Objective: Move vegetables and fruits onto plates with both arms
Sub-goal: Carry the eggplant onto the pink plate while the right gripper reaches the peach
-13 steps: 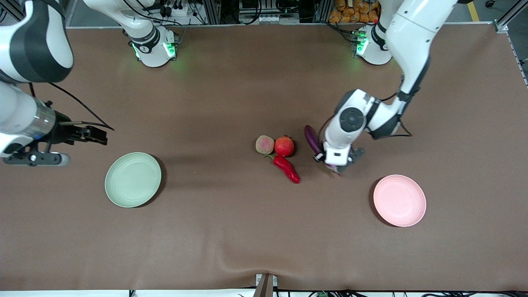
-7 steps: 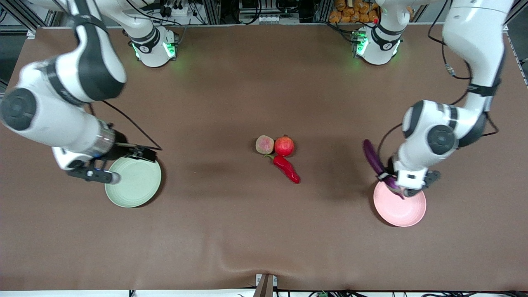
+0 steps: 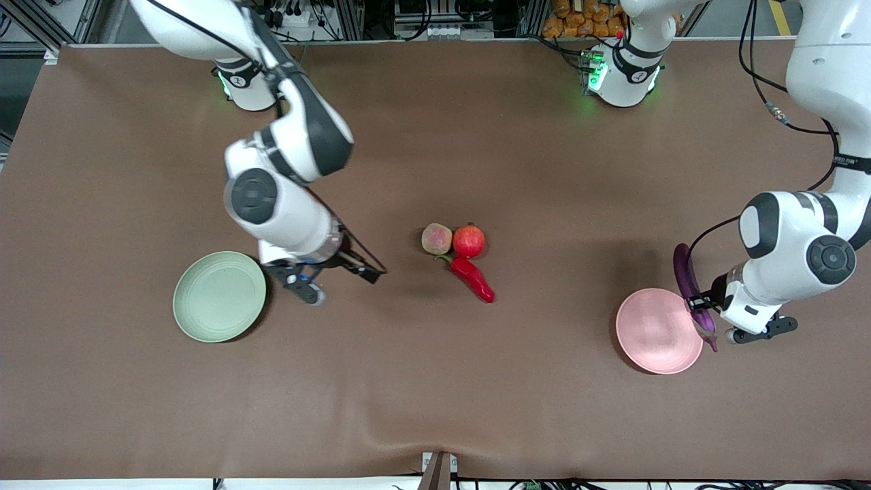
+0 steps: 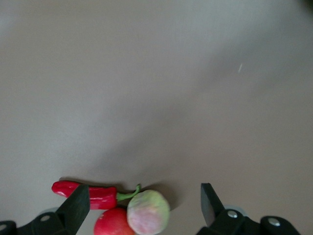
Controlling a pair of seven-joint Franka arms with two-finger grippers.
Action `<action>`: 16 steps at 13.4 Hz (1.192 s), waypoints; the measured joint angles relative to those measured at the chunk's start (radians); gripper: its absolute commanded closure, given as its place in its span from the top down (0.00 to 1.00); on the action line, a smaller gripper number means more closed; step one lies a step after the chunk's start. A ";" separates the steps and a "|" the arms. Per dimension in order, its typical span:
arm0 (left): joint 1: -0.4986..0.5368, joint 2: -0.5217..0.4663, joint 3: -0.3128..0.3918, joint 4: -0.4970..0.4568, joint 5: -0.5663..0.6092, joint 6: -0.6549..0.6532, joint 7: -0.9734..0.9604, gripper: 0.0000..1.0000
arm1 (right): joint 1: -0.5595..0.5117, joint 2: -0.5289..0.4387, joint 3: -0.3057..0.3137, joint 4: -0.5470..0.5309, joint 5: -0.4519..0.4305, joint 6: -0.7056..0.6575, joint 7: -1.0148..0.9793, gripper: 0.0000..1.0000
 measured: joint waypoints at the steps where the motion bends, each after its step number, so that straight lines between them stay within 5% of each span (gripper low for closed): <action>1: -0.001 0.026 -0.003 0.026 0.000 0.000 0.002 0.00 | 0.028 0.026 0.000 0.001 0.002 0.013 0.088 1.00; 8: -0.006 0.070 -0.020 0.087 0.000 -0.001 0.002 0.03 | 0.136 0.113 0.000 0.001 0.063 0.060 0.490 1.00; 12: -0.007 0.085 -0.022 0.087 -0.006 -0.001 0.002 1.00 | 0.159 0.165 0.000 -0.001 0.068 0.084 0.567 1.00; 16: -0.034 0.096 -0.026 0.093 -0.066 0.003 -0.010 1.00 | 0.199 0.177 0.000 -0.008 0.068 0.088 0.639 1.00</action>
